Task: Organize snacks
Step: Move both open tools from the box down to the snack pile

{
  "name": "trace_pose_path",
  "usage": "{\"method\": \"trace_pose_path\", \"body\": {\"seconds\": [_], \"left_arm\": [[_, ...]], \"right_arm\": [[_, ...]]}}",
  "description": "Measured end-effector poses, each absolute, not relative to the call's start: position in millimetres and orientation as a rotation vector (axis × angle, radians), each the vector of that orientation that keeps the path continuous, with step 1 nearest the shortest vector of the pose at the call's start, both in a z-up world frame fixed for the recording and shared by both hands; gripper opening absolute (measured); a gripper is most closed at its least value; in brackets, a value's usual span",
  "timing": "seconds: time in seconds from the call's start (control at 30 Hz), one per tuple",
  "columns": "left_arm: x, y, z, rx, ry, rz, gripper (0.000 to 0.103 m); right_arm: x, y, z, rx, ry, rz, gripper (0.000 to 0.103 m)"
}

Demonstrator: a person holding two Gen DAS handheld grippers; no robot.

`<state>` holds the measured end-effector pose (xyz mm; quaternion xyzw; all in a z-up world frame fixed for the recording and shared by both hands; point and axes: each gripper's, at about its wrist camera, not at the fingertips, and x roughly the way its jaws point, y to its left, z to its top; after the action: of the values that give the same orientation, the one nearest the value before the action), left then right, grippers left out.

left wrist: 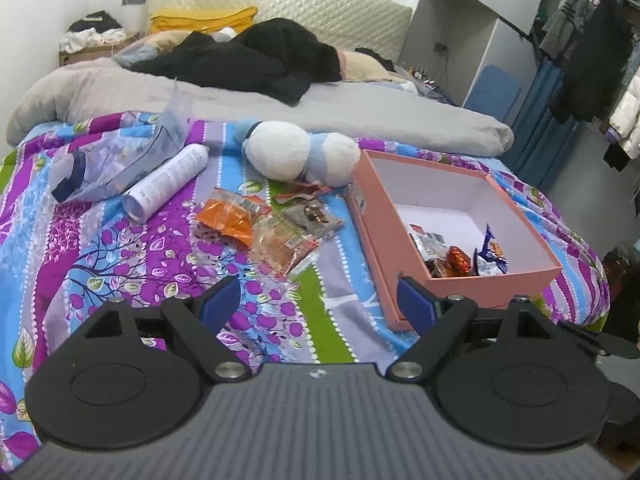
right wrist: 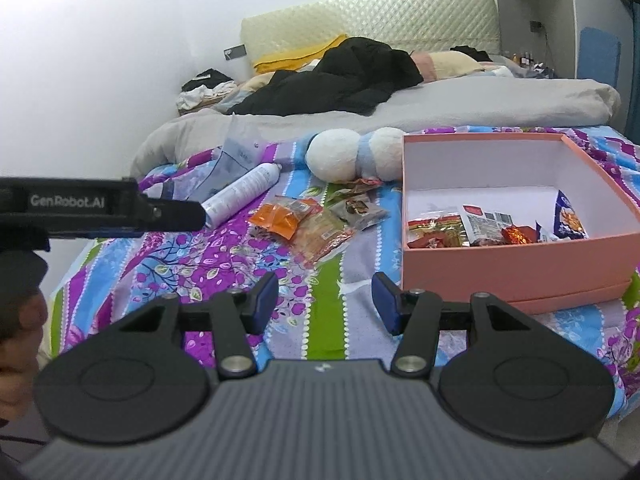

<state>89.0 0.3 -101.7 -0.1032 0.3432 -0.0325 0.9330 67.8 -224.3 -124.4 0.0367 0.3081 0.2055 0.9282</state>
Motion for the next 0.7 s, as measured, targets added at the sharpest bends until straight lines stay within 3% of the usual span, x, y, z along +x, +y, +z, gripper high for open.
{"method": "trace_pose_path", "body": {"seconds": [0.7], "left_arm": [[208,78,-180,-0.296,0.843,0.099,0.088]], "right_arm": [[167,-156,-162,-0.054,0.732,0.535,0.054]]}}
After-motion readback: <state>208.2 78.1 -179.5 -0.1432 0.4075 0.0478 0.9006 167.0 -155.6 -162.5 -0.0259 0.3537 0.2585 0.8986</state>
